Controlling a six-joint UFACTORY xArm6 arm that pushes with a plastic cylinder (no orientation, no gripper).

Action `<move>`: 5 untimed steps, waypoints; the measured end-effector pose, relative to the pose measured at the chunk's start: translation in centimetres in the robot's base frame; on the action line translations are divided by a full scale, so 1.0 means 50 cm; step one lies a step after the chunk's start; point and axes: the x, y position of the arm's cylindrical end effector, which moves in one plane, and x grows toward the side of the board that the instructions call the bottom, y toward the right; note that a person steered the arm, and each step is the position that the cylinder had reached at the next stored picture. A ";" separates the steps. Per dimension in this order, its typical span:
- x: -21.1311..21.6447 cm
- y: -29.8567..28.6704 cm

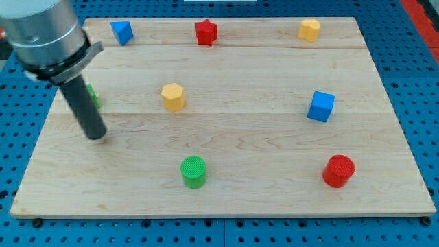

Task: Move the green star into the left side of the yellow hexagon

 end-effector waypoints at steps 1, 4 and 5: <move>-0.020 -0.180; -0.160 -0.129; -0.141 -0.041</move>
